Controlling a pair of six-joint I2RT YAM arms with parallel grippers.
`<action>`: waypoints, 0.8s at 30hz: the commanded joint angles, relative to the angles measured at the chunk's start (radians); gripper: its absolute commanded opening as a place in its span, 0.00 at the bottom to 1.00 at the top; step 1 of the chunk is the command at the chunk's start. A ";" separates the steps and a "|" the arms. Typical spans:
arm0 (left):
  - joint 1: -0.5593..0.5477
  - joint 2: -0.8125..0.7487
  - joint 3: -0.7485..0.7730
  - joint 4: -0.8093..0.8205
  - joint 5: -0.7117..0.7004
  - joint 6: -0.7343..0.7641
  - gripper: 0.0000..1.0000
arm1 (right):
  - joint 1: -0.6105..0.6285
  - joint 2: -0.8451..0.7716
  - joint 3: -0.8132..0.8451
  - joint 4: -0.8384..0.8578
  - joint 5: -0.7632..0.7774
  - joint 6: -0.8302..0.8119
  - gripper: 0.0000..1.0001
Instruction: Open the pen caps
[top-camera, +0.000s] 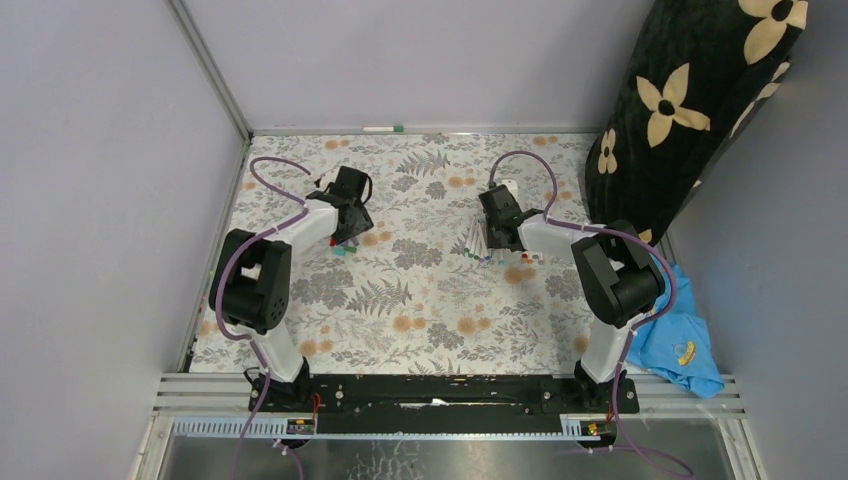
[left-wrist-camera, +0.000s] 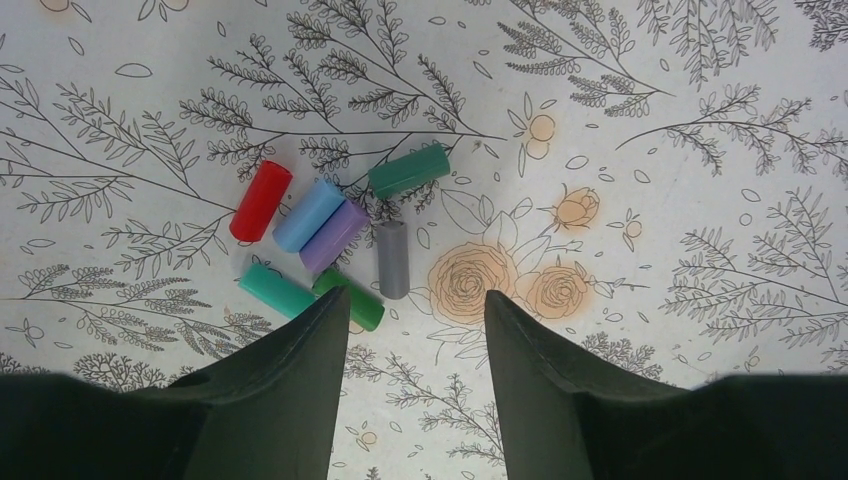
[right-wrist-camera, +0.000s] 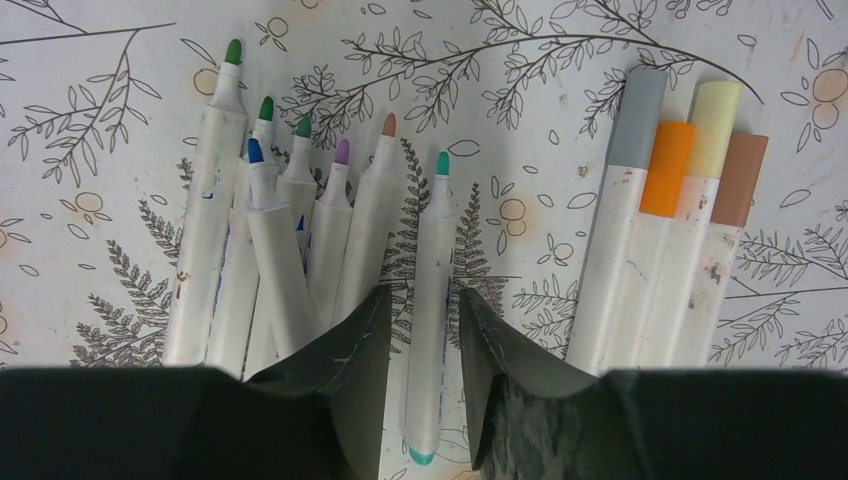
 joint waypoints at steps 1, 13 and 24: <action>0.004 -0.045 -0.004 0.028 -0.003 -0.009 0.59 | -0.004 -0.059 0.011 -0.018 0.031 0.005 0.37; 0.001 -0.076 -0.005 0.036 0.014 -0.009 0.60 | -0.048 -0.131 -0.001 -0.060 0.084 -0.009 0.40; 0.001 -0.095 -0.011 0.053 0.020 -0.009 0.69 | -0.109 -0.091 -0.018 -0.041 0.045 -0.018 0.43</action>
